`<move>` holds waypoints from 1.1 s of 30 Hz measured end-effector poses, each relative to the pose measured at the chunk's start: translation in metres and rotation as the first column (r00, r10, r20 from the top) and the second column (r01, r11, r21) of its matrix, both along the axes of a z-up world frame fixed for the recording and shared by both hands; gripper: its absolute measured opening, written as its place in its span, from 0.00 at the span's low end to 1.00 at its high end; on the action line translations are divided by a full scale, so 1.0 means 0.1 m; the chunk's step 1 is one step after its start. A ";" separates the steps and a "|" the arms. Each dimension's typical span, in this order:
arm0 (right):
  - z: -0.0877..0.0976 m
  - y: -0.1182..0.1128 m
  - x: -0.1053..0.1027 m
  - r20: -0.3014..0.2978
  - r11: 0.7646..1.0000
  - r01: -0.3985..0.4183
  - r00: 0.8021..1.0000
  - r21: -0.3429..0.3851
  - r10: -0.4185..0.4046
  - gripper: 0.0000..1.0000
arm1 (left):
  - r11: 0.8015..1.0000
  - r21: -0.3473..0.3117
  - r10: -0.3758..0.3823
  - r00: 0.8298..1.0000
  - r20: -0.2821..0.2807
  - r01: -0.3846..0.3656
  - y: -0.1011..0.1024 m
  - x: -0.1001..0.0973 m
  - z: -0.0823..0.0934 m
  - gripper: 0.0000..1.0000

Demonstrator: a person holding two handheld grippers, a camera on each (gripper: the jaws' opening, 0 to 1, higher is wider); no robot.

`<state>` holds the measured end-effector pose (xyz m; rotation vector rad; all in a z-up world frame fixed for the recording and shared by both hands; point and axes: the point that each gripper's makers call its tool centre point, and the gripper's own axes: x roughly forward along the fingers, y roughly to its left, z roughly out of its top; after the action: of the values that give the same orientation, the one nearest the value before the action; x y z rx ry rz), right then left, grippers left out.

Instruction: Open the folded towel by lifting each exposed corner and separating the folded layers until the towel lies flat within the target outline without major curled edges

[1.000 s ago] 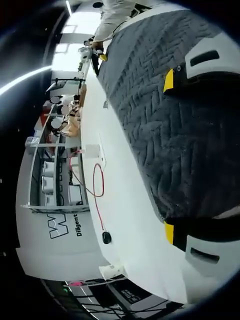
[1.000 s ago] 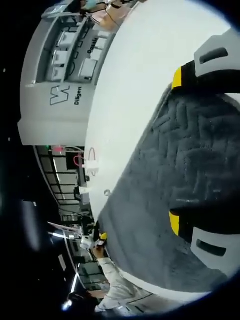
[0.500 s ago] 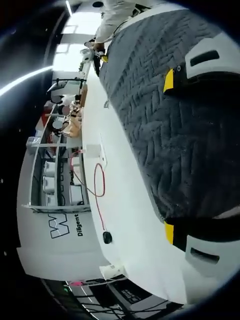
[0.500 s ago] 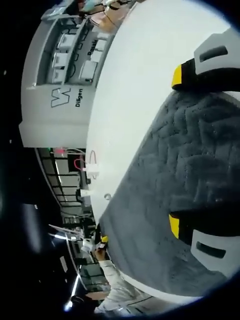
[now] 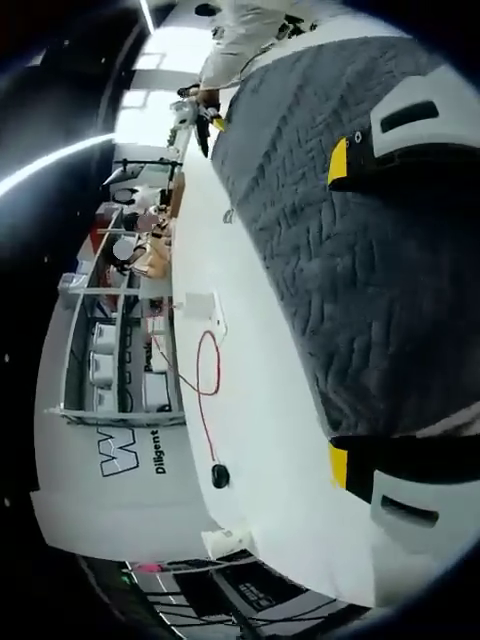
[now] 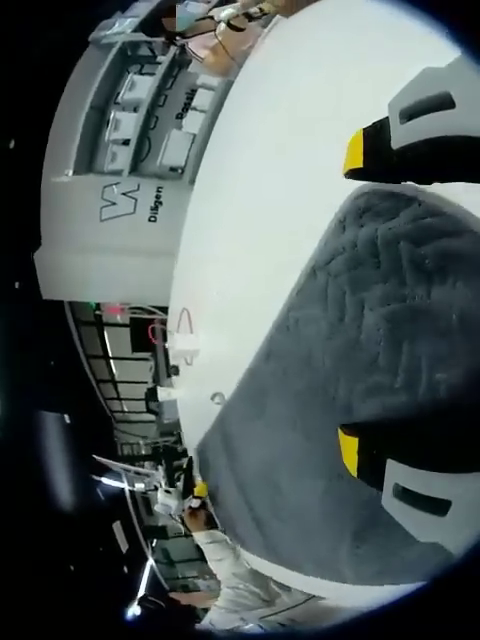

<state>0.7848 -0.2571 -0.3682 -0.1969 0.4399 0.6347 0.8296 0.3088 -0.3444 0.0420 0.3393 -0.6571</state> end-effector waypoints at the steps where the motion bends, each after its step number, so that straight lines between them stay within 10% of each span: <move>1: 0.01 0.00 -0.02 0.001 1.000 -0.002 1.000 -0.004 0.002 0.99 | 1.000 0.006 -0.004 1.000 0.000 0.004 0.00 -0.07 0.04 0.99; 20: 0.11 0.10 -1.67 -0.012 0.997 0.023 1.000 -0.070 -0.024 0.99 | 0.998 0.004 0.066 0.996 -0.058 -0.065 -0.01 -1.95 -0.15 0.99; 33: 0.06 0.20 -2.14 0.040 0.989 0.150 0.988 -0.003 -0.150 0.75 | 0.980 -0.018 0.199 0.980 -0.029 -0.199 0.01 -2.23 -0.31 0.99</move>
<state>0.5706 -0.2368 -0.3619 -0.1798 0.4136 0.4814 0.6067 0.3094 -0.3750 -0.0211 0.3577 -0.4630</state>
